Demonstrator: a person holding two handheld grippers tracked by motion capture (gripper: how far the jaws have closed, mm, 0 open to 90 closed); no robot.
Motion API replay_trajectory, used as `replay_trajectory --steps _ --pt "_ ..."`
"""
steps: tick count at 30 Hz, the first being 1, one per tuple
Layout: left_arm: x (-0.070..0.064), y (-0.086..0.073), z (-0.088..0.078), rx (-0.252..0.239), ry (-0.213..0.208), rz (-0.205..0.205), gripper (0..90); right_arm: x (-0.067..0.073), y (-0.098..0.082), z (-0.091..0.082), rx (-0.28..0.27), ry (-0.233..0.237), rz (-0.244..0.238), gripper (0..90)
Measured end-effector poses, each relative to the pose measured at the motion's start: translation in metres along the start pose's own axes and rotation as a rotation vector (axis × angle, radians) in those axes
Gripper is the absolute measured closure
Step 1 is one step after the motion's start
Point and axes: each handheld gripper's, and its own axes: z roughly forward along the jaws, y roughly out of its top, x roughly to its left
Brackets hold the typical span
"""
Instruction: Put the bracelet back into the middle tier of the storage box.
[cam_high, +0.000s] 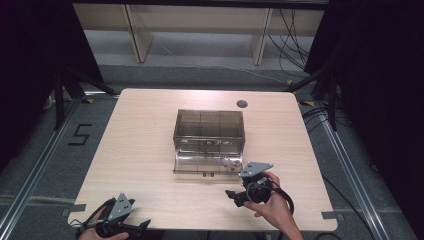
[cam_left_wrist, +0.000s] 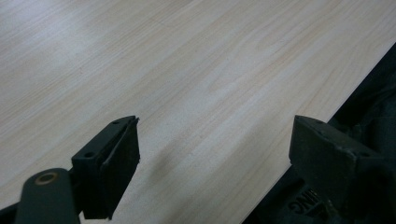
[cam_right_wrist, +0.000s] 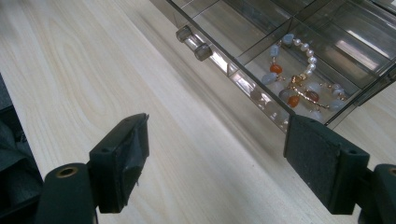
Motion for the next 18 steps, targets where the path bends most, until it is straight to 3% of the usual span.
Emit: replay_trajectory --steps 5,7,9,12,15,16,17,18 --pt "0.0001 0.0 0.0 0.0 0.0 -0.001 16.1 0.0021 -0.0028 0.0001 -0.011 -0.014 0.021 23.0" --pt "0.0 0.0 0.0 0.0 0.0 -0.001 16.1 0.0021 -0.0031 -0.0015 0.001 -0.014 0.015 23.0" --pt "0.0001 0.0 0.0002 -0.001 -0.001 0.0 16.1 0.0022 -0.0043 0.0 -0.02 -0.012 0.005 23.0" --pt "0.0 0.0 0.0001 0.0 0.0 0.0 16.1 0.0044 -0.0053 -0.001 -0.009 -0.015 0.028 23.0" --pt "0.0 0.0 0.0 0.0 0.001 0.0 16.1 0.0045 -0.0063 -0.0024 0.011 -0.006 0.02 23.0" --pt "0.0 0.0 0.0001 0.0 0.001 -0.001 16.1 0.0051 -0.0078 -0.0003 -0.017 -0.011 0.018 23.0" --pt "0.0 0.0 0.0001 0.0 0.001 -0.001 16.1 0.0042 -0.0082 -0.0005 -0.009 -0.01 0.0 23.0" --pt "0.0001 0.0 0.0001 0.0 0.001 -0.001 16.1 0.0051 -0.0084 -0.0026 0.013 -0.009 0.021 23.0"
